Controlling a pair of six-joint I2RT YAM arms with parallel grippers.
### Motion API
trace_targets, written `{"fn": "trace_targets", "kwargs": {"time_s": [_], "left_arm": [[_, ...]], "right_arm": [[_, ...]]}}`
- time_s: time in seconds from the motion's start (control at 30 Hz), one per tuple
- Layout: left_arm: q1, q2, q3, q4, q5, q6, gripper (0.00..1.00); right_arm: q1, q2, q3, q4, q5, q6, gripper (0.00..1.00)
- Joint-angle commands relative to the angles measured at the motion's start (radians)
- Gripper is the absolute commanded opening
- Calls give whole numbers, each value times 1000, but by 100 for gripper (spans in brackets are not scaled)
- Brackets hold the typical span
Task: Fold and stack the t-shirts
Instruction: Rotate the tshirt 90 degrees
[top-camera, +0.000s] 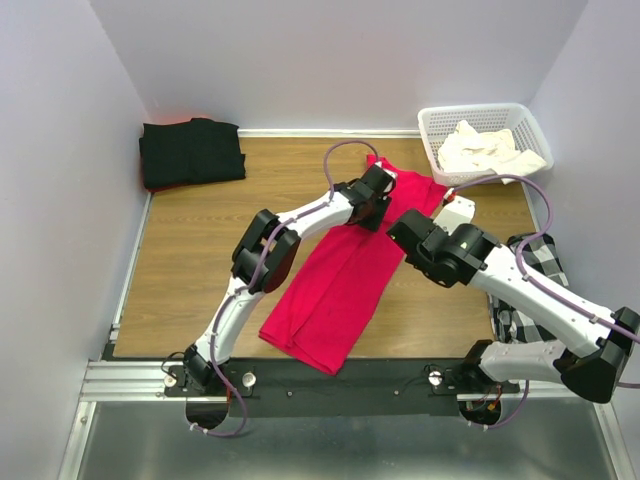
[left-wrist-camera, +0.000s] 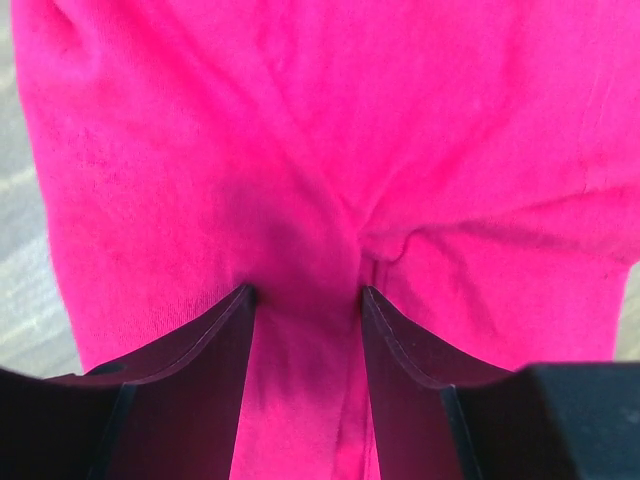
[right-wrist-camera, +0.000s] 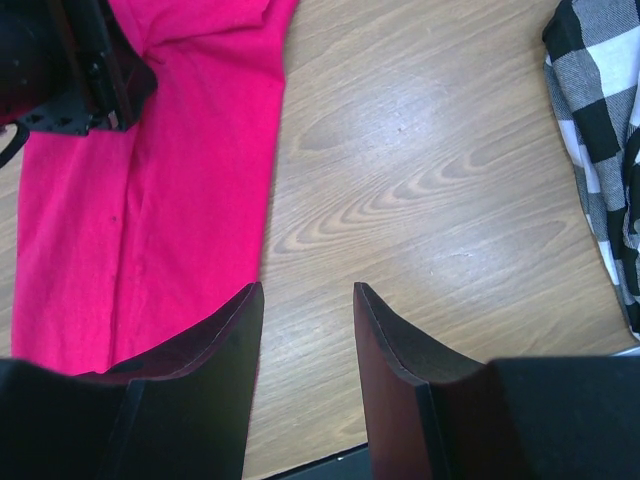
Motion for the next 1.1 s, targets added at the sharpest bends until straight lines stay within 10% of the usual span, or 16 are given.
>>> {"fn": "trace_targets", "kwargs": {"time_s": [0.0, 0.47, 1.07], "left_arm": [[11, 109, 72, -122, -80, -49, 55], [286, 19, -105, -85, -135, -348, 53], [275, -76, -196, 10, 60, -207, 49]], "right_arm": [[-5, 5, -18, -32, 36, 40, 50], [-7, 42, -22, -23, 27, 40, 50], [-7, 212, -7, 112, -85, -111, 50]]}}
